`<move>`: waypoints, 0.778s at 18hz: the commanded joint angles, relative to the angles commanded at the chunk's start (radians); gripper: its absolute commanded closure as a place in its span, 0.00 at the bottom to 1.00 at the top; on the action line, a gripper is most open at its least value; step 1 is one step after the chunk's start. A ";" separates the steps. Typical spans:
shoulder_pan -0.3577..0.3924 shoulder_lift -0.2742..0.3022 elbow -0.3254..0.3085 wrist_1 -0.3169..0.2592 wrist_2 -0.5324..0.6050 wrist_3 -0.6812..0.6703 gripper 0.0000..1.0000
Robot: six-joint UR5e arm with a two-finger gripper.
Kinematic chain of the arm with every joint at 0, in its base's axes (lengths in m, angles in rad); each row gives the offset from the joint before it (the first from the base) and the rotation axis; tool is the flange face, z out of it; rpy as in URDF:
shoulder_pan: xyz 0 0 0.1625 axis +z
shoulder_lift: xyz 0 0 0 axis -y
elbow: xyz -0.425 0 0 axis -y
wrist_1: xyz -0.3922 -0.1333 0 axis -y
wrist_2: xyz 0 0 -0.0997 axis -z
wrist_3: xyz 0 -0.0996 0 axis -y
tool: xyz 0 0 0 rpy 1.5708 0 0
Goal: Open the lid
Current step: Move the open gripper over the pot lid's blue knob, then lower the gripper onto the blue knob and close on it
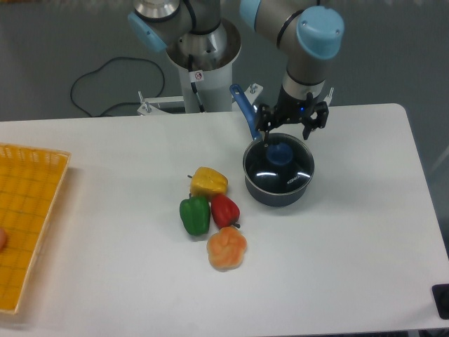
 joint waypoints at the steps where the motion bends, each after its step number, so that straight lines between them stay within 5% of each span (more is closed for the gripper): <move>1: 0.000 0.000 0.002 0.000 0.006 -0.003 0.00; 14: -0.014 -0.045 0.002 0.060 0.052 -0.028 0.01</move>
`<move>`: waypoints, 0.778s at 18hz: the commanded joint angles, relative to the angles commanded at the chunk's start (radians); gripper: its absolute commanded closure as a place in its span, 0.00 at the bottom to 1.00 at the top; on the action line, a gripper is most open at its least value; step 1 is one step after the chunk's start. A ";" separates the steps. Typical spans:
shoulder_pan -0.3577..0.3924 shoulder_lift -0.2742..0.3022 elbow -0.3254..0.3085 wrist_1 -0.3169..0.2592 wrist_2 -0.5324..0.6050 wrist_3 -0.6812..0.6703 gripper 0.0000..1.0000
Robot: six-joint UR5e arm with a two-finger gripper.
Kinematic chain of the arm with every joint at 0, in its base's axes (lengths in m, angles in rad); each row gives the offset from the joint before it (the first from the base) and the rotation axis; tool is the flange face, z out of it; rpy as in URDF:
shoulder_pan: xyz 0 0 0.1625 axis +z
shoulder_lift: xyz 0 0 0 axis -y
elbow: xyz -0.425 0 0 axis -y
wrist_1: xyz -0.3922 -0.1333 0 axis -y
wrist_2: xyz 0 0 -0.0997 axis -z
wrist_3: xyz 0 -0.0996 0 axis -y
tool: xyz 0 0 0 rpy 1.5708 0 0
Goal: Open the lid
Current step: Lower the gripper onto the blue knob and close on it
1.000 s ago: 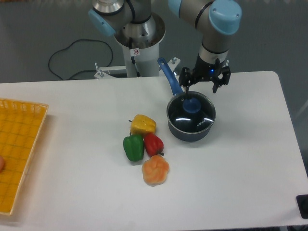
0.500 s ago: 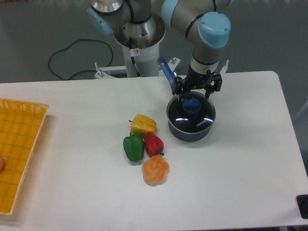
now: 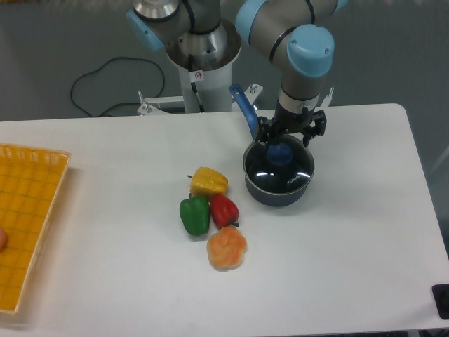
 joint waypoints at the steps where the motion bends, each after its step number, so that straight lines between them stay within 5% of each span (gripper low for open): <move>1: -0.002 -0.002 0.000 0.003 0.002 -0.002 0.01; 14: -0.031 -0.038 -0.003 0.032 0.023 -0.051 0.01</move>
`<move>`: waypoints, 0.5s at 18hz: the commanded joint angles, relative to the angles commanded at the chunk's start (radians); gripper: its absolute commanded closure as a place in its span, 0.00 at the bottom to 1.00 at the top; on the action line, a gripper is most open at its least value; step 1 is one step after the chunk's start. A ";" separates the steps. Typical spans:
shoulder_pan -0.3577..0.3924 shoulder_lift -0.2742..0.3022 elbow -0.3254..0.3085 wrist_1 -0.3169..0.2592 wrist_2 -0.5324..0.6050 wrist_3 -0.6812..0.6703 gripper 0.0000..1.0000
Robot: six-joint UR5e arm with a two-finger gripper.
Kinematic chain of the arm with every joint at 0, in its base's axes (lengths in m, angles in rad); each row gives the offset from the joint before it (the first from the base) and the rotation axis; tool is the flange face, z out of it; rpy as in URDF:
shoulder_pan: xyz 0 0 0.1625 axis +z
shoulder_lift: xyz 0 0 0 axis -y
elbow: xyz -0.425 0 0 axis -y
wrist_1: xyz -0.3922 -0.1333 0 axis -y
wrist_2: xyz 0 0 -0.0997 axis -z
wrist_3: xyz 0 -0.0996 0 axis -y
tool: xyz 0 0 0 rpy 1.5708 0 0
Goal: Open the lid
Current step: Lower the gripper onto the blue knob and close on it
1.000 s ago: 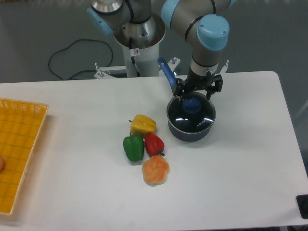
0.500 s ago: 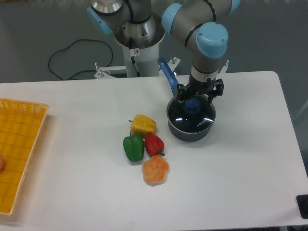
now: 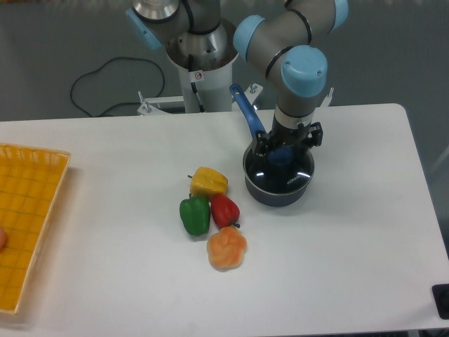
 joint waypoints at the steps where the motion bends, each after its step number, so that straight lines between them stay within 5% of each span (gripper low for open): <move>1: -0.002 0.000 -0.003 0.000 0.000 0.000 0.01; 9: -0.003 0.002 -0.021 0.000 0.018 0.005 0.01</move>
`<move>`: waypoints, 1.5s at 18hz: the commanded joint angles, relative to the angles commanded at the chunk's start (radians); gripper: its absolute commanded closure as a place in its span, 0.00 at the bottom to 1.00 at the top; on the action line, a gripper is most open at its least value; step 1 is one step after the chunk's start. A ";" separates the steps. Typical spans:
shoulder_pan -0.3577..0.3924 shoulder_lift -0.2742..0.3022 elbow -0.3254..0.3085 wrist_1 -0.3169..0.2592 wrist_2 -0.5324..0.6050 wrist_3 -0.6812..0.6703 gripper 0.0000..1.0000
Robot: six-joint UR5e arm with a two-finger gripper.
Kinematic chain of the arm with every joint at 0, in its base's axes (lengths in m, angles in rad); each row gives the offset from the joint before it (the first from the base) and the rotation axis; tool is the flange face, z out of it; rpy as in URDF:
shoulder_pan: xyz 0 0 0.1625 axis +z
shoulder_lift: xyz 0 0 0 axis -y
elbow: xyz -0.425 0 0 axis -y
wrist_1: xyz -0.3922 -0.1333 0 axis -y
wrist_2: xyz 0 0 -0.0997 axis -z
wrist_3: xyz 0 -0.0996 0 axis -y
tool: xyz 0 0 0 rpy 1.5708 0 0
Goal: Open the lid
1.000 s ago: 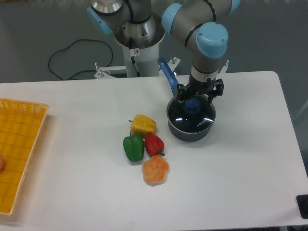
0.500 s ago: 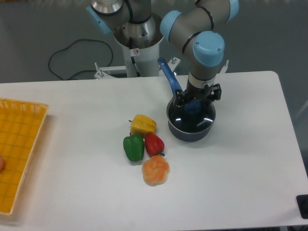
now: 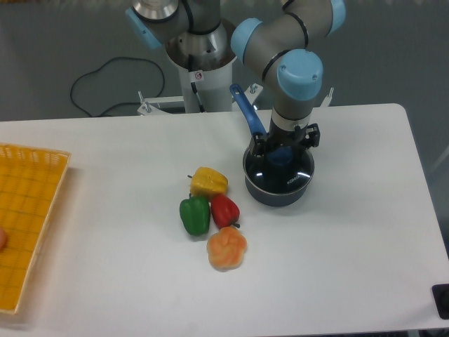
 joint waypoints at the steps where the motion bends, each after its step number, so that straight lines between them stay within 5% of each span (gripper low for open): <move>1: 0.000 0.000 -0.002 0.000 0.000 0.000 0.01; 8: 0.000 0.000 -0.002 0.000 -0.002 0.002 0.03; 27: 0.005 0.002 0.006 0.003 -0.011 0.000 0.30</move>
